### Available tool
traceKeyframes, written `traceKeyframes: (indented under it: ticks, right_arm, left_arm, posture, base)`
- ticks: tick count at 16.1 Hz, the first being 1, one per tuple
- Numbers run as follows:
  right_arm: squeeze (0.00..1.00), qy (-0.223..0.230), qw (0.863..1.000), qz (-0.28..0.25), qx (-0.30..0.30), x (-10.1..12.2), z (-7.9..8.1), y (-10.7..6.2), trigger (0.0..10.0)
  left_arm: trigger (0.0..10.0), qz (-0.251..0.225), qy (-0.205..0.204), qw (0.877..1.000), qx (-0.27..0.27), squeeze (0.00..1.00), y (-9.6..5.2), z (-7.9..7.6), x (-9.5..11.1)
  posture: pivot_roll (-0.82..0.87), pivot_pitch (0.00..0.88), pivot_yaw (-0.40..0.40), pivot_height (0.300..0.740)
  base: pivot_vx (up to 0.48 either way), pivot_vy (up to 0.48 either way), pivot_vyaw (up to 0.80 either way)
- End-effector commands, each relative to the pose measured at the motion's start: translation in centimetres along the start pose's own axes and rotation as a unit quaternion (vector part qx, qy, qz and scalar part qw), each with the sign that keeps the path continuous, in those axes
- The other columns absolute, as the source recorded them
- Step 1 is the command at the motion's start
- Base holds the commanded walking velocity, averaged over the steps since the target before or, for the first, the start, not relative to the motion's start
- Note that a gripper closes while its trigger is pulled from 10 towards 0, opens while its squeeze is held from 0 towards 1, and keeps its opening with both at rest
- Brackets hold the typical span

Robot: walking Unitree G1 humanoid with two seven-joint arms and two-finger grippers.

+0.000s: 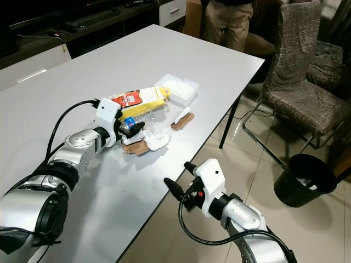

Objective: Picking trash to rubbish bin

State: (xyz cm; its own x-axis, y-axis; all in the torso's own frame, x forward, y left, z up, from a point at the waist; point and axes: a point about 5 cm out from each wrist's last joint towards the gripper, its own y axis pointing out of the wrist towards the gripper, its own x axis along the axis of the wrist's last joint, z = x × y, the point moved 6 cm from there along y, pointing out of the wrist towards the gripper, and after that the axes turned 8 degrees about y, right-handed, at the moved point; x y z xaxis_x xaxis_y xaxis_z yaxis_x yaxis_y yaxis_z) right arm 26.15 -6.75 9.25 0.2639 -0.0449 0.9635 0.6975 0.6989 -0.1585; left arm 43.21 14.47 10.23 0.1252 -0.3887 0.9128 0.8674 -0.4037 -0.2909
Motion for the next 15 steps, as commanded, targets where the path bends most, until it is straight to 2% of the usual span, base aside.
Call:
traceKeyframes:
  ticks: [1, 2, 9, 10, 11, 12, 14, 15]
  right_arm:
    - [0.00, 0.005, 1.000, 0.001, 0.009, 0.1, 0.3, -0.2, 10.0]
    - [0.00, 0.005, 1.000, 0.001, 0.009, 0.0, 0.3, -0.2, 10.0]
    - [0.00, 0.014, 0.999, 0.010, 0.030, 0.0, 1.0, 0.1, 10.0]
    - [0.00, 0.014, 0.999, 0.010, 0.029, 0.0, 1.0, 0.1, 10.0]
    - [0.00, 0.015, 0.999, 0.010, 0.029, 0.0, 0.9, 0.0, 10.0]
    - [0.00, 0.016, 0.999, 0.011, 0.028, -0.1, 0.9, 0.0, 10.0]
    - [0.00, 0.017, 0.999, 0.012, 0.029, -0.1, 1.0, -0.1, 10.0]
    - [0.00, 0.017, 0.999, 0.012, 0.029, -0.1, 1.0, 0.0, 10.0]
  left_arm:
    - [10.0, 0.019, 0.029, 0.999, -0.005, 0.98, 0.0, -0.1, -0.5]
    - [10.0, 0.028, 0.036, 0.999, -0.003, 0.00, -0.1, -0.1, -0.9]
    - [10.0, 0.048, 0.060, 0.997, -0.019, 0.00, 0.1, -0.7, -1.2]
    - [9.7, 0.049, 0.059, 0.997, -0.026, 0.00, 0.1, -0.9, -1.2]
    - [6.2, 0.050, 0.063, 0.996, -0.032, 0.00, 0.2, -1.1, -1.3]
    - [4.6, 0.052, 0.063, 0.996, -0.037, 0.00, 0.2, -1.3, -1.3]
    - [0.0, 0.065, 0.086, 0.993, -0.039, 0.00, 0.2, -1.4, -1.7]
    - [0.0, 0.070, 0.088, 0.993, -0.037, 0.00, 0.2, -1.3, -1.9]
  posture:
    - [-0.21, 0.000, -0.003, 0.740]
    - [-0.21, 0.000, -0.002, 0.740]
    - [-0.21, 0.000, 0.001, 0.740]
    - [-0.21, 0.000, 0.002, 0.740]
    - [-0.21, 0.000, 0.002, 0.740]
    - [-0.21, 0.000, 0.005, 0.740]
    - [-0.21, 0.000, 0.007, 0.740]
    - [-0.21, 0.000, 0.005, 0.740]
  base:
    - [0.000, 0.000, 0.00]
    - [0.000, 0.000, 0.00]
    - [0.000, 0.000, 0.00]
    - [0.000, 0.000, 0.00]
    - [0.000, 0.000, 0.00]
    - [0.000, 0.000, 0.00]
    - [0.000, 0.000, 0.00]
    - [0.000, 0.000, 0.00]
